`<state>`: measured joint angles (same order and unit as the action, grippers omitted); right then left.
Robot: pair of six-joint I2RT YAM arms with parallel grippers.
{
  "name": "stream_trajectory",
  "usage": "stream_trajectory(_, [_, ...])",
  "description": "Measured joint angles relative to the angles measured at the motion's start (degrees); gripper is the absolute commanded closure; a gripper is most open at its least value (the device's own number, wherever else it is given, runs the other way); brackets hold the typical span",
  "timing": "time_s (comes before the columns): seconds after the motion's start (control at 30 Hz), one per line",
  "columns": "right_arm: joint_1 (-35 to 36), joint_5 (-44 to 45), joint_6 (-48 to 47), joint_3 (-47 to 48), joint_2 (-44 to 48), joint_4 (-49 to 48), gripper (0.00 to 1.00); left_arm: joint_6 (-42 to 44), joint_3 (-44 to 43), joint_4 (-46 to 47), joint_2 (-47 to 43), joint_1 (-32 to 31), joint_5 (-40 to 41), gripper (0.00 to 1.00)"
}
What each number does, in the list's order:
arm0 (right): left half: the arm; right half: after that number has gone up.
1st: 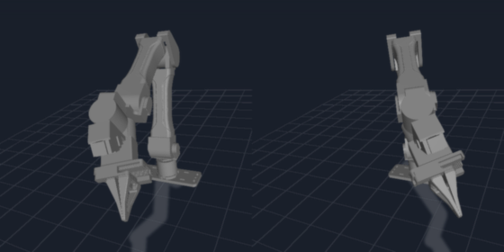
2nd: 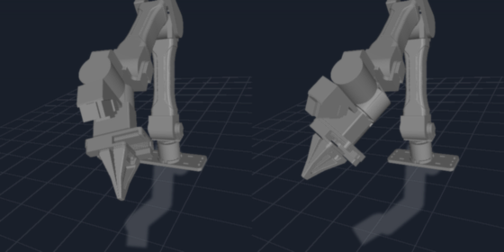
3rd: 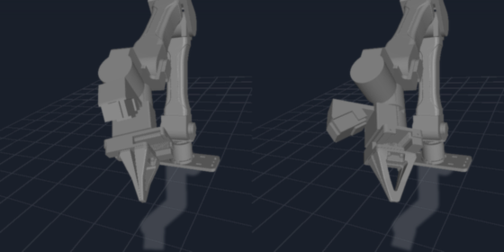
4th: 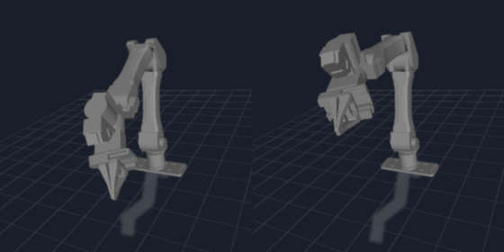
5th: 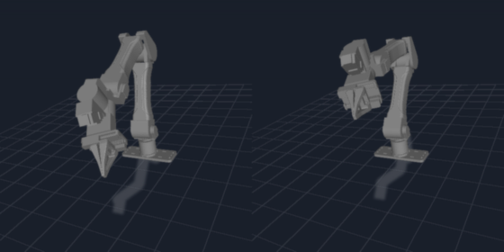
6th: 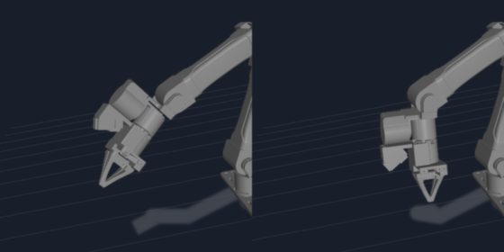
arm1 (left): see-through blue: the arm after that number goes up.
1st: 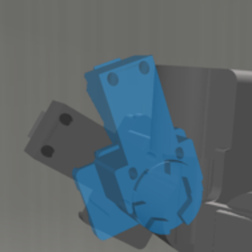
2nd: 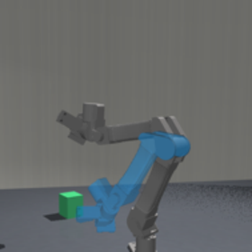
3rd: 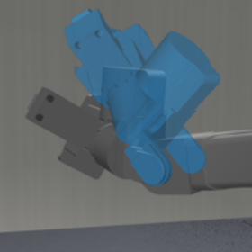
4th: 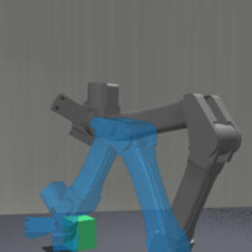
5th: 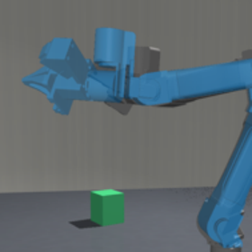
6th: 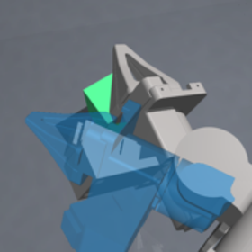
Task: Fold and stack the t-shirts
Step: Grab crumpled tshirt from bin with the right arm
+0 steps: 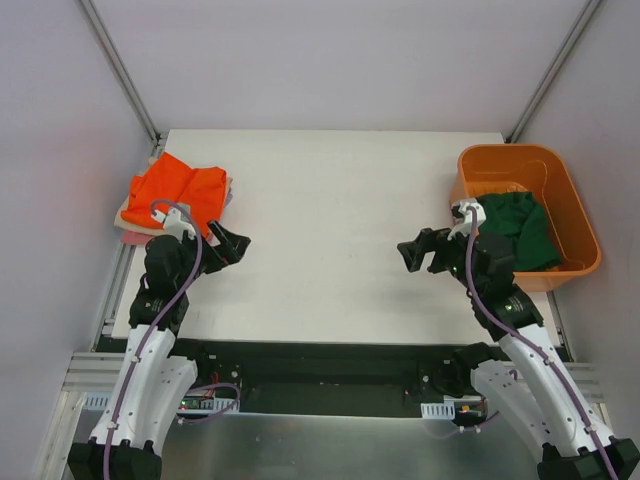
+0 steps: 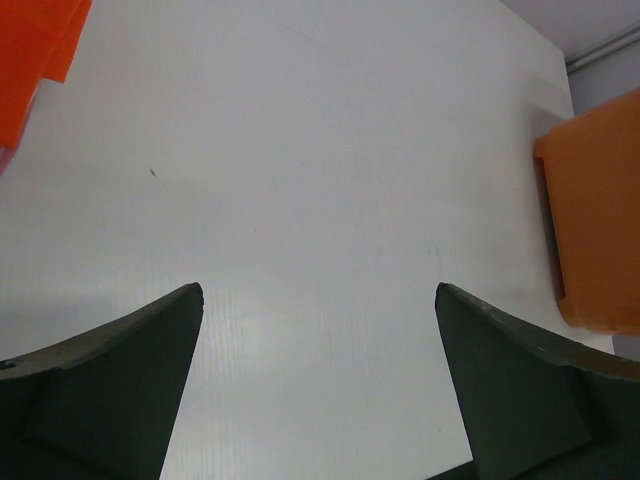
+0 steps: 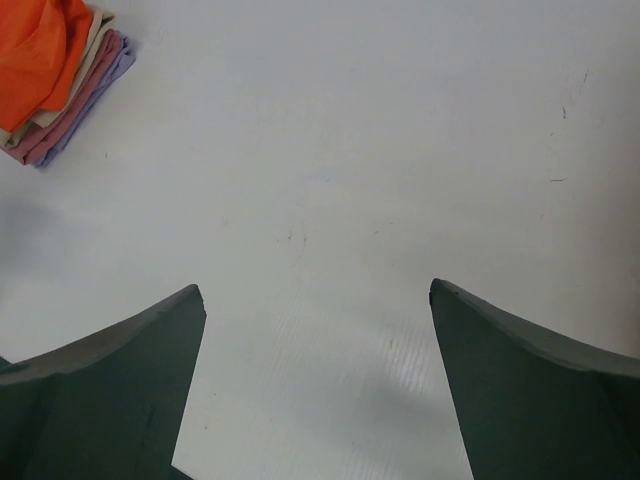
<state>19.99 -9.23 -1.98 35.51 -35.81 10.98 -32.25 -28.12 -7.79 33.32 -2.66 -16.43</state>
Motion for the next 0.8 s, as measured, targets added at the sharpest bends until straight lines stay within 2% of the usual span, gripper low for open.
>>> stream_trajectory(0.37, [0.0,5.1,3.3,-1.9,1.4,-1.4,0.04,-0.5,1.7,0.0,-1.8,0.0,0.0,0.01])
stream_trajectory(0.43, [-0.4,8.5,4.6,0.8,-0.1,1.3,0.04,-0.4,1.7,0.0,-1.8,0.0,-0.3,0.01])
stream_trajectory(0.5, [-2.1,12.2,6.2,7.6,-4.2,6.0,0.04,-0.4,1.7,0.3,-1.6,0.0,-1.1,0.01])
stream_trajectory(0.57, [-5.7,14.5,8.0,15.6,-9.6,9.4,0.04,-0.4,1.7,0.7,-1.5,0.0,-1.6,0.01])
stream_trajectory(0.67, [-17.0,15.8,11.8,28.1,-19.8,13.8,0.04,-0.2,2.6,2.3,-1.6,0.0,-3.0,0.01])
stream_trajectory(0.8, [-30.3,17.3,14.8,37.0,-30.4,18.1,0.04,0.0,4.0,3.0,-2.1,0.0,-4.4,0.01])
